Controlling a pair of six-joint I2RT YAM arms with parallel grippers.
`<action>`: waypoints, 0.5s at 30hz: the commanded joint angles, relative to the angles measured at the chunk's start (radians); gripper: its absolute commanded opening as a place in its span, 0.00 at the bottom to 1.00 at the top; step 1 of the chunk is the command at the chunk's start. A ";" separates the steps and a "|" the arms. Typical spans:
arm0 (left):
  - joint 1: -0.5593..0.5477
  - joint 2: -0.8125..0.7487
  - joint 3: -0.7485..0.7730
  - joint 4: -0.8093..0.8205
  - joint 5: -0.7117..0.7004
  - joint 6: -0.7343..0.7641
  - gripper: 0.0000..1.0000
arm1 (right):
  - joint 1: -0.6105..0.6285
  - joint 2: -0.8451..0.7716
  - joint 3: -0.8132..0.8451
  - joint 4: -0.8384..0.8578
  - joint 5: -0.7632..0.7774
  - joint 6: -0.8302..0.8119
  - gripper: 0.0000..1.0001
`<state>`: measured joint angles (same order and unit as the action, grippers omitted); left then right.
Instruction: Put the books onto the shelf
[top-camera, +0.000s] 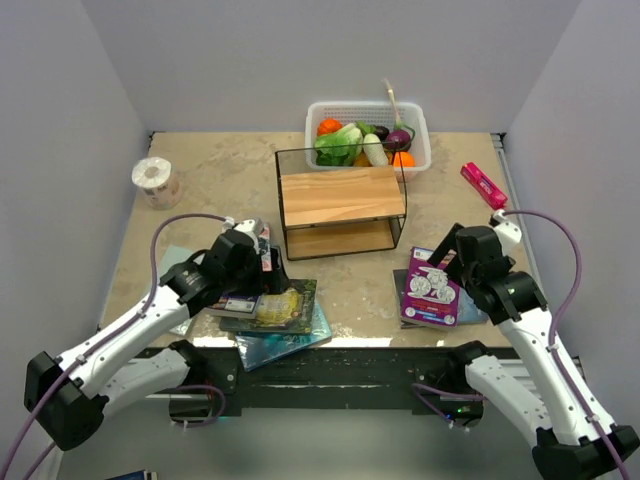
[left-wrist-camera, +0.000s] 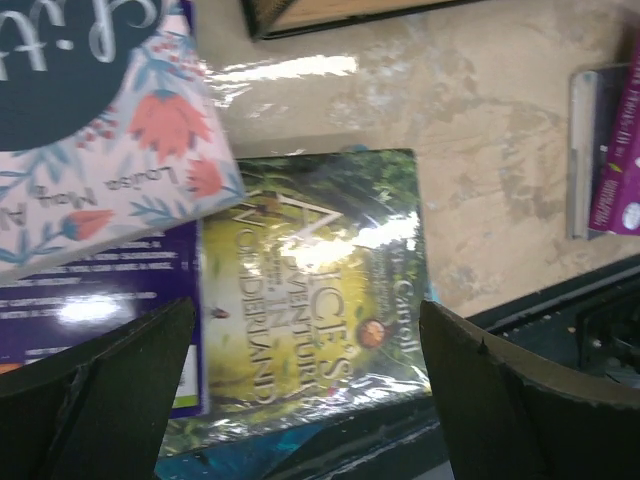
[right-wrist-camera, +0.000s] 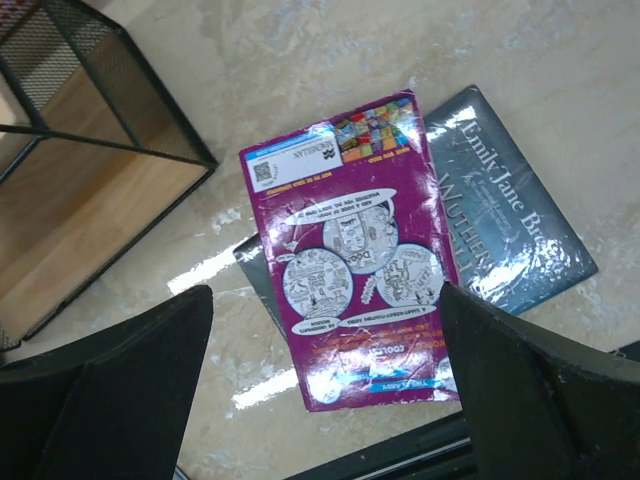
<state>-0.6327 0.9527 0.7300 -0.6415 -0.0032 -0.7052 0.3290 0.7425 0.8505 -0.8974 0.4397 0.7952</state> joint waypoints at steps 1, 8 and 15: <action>-0.120 -0.016 0.023 0.129 -0.001 -0.082 1.00 | -0.001 0.004 0.033 -0.069 0.085 0.108 0.99; -0.465 0.308 0.203 0.287 -0.055 -0.079 1.00 | -0.005 0.031 -0.037 -0.089 0.080 0.190 0.99; -0.483 0.520 0.207 0.575 -0.014 -0.099 1.00 | -0.011 0.060 -0.131 -0.074 0.065 0.297 0.99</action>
<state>-1.1275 1.4124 0.9218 -0.2855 -0.0189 -0.7780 0.3260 0.7998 0.7650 -0.9733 0.4805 0.9905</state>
